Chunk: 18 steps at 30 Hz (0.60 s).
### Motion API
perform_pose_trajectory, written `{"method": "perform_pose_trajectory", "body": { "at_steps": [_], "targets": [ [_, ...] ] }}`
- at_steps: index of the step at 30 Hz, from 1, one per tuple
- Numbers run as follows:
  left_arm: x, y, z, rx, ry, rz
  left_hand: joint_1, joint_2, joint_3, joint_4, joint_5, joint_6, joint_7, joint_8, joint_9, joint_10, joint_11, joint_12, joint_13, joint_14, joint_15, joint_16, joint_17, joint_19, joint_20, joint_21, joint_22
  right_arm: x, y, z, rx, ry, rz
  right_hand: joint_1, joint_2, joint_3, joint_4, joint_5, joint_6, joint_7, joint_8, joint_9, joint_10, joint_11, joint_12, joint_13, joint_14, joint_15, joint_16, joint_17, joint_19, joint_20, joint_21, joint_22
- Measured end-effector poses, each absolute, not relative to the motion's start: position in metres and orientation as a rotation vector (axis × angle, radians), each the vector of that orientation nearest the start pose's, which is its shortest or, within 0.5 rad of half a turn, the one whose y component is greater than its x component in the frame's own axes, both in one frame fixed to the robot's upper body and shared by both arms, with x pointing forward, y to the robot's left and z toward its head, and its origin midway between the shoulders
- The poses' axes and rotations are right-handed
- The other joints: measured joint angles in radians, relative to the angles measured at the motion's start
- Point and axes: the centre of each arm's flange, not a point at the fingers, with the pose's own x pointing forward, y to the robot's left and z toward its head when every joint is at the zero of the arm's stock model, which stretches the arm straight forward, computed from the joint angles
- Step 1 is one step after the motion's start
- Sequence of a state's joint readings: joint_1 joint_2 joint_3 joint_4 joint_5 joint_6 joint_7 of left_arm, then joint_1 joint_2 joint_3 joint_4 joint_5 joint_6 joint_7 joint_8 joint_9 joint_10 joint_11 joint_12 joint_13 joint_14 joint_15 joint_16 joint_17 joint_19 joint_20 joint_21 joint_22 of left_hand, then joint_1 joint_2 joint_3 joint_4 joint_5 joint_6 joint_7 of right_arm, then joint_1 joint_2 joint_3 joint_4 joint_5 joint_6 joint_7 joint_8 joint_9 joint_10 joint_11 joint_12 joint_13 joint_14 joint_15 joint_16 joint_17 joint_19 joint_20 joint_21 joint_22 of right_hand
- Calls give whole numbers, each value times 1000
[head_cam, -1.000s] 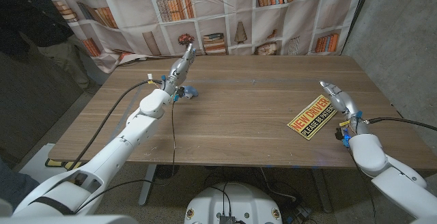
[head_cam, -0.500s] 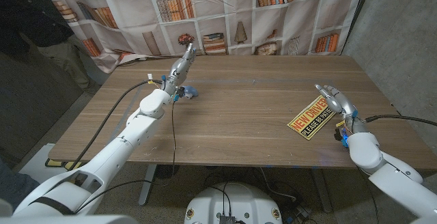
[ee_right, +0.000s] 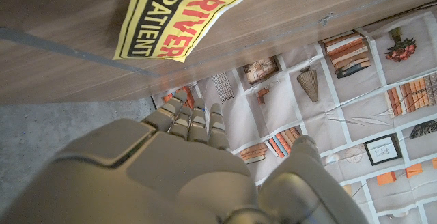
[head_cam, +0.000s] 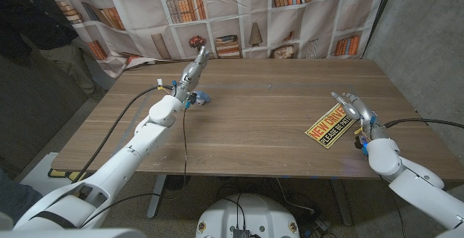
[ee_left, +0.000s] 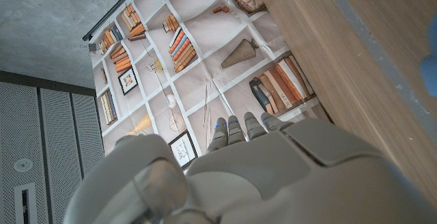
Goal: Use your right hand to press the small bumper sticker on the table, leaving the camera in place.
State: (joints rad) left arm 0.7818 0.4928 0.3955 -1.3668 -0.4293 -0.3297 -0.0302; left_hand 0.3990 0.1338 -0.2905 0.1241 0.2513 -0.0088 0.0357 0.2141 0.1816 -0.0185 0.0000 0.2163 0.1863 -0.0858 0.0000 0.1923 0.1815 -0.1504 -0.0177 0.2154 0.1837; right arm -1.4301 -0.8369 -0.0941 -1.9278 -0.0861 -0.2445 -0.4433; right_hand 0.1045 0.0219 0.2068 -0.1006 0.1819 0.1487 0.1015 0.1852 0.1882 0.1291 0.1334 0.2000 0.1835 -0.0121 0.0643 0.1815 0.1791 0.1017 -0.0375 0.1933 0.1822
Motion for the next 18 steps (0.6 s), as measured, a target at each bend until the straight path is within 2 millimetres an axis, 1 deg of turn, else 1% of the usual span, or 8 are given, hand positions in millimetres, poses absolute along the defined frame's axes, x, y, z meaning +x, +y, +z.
{"method": "perform_pose_trajectory", "body": {
  "at_steps": [3,4,6,8,11,15,18],
  "targets": [
    [634,244,26,172,-753,-264,0,0,0,0,0,0,0,0,0,0,0,0,0,0,0,-4,0,-4,-4,-5,0,520,-380,-96,-870,-404,-357,0,0,-4,4,0,-1,1,0,0,11,-11,7,0,14,-3,4,-1,9,-2,0,-1],
    [634,244,26,172,-753,-264,0,0,0,0,0,0,0,-6,0,-2,2,0,0,0,0,-4,0,-4,-3,-5,0,521,-382,-97,-885,-386,-364,0,0,-4,4,0,-1,0,0,0,15,-15,8,-1,17,-6,4,-2,12,1,0,-1],
    [633,244,25,173,-752,-262,0,0,0,0,0,0,0,-8,0,-4,4,-3,0,0,0,-4,0,-7,0,-5,0,522,-382,-99,-903,-374,-366,0,0,-4,4,0,-8,-7,0,0,23,-21,8,-2,18,-7,4,-2,12,1,0,-1],
    [633,244,25,173,-751,-261,0,0,0,0,0,0,0,-8,0,-4,4,-7,0,-4,4,-4,0,-7,0,-5,0,523,-383,-99,-918,-365,-368,0,0,-4,4,0,-8,-7,0,0,29,-18,8,-2,23,-12,4,-2,12,2,0,-1],
    [632,244,24,174,-751,-259,0,0,0,0,0,0,0,-8,0,-4,4,-7,0,-4,4,-4,0,-13,-5,-5,0,524,-384,-101,-939,-347,-369,-6,6,-4,4,0,-2,-13,4,0,29,-18,8,-2,30,-5,6,-1,16,-2,7,-1],
    [629,244,23,177,-753,-255,0,0,0,0,0,0,0,-8,2,-4,4,-7,0,-4,4,-4,0,-13,-5,-5,0,526,-385,-103,-964,-326,-371,-6,7,-4,4,0,3,-18,4,0,29,-18,8,-2,36,0,7,0,23,2,6,-1],
    [628,244,23,178,-755,-254,0,0,0,0,0,0,0,-8,3,-4,4,-7,0,-4,4,-4,0,-13,-5,-9,0,526,-386,-103,-976,-316,-372,-6,17,-4,4,0,7,-22,6,0,29,-18,8,-2,41,-5,7,0,27,-2,6,-1]
  ]
}}
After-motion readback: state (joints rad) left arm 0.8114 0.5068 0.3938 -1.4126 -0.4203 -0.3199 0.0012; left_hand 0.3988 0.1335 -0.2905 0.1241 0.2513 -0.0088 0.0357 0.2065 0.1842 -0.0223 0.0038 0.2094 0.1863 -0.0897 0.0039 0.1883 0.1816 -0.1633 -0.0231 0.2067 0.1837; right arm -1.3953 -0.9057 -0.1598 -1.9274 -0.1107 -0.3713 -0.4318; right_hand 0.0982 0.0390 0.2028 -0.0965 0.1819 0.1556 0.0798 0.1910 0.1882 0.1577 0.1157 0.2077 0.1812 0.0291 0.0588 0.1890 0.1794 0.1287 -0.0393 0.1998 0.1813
